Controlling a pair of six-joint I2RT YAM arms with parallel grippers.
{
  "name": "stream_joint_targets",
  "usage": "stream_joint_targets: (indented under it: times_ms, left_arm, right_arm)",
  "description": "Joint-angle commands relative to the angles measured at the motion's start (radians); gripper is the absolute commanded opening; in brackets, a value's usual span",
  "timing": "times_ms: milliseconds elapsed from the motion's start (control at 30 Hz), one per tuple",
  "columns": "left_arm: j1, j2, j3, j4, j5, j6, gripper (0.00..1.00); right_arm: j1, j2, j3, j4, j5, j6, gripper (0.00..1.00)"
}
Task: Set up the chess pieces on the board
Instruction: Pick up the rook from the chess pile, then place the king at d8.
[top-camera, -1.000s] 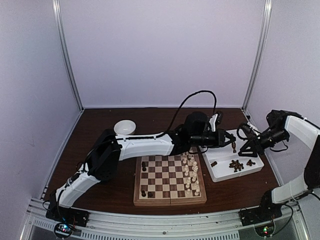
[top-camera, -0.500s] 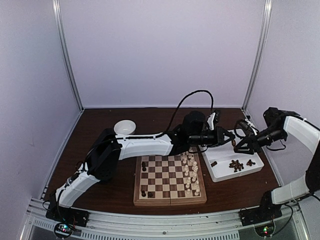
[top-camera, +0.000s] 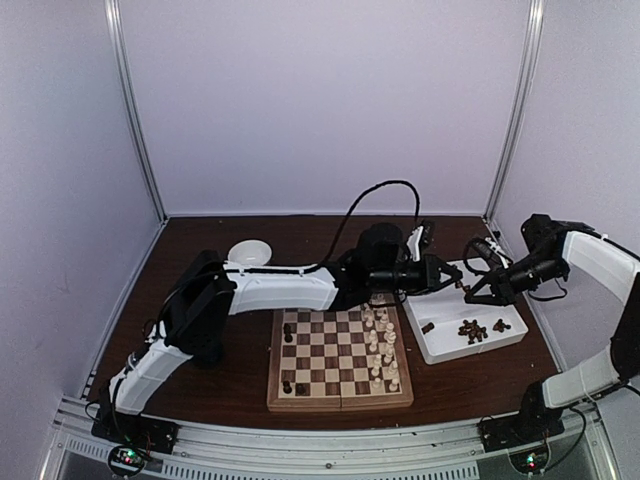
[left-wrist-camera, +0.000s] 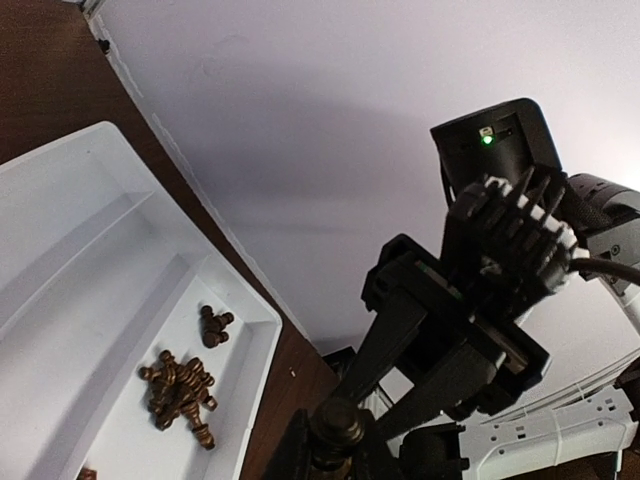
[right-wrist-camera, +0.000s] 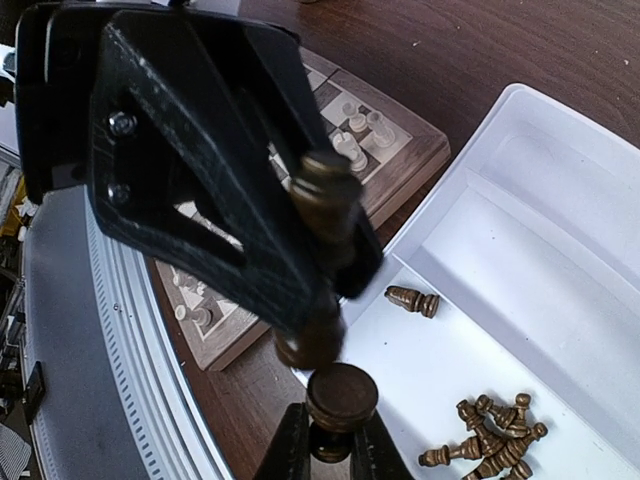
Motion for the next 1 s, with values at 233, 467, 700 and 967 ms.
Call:
stream_joint_targets:
  times_ms: [233,467,700,967]
  left_arm:
    - [0.095,-0.570,-0.651,-0.139,-0.109,0.411,0.00]
    - [0.059,-0.909,-1.056,-0.294,-0.370,0.744,0.03]
    - [0.018,-1.054,-1.331,-0.160,-0.540,0.837,0.03]
    - [-0.021,-1.115,-1.509,0.006,-0.662,0.846,0.03]
  right_arm:
    - [0.000,-0.007,-0.026,0.027,0.040,0.015,0.07]
    - [0.000,0.000,-0.027,0.053,0.041,0.033,0.08]
    - [0.000,0.018,-0.019,0.055,0.047,0.047,0.09]
    - [0.000,0.005,-0.033,0.070,0.079,0.065,0.09]
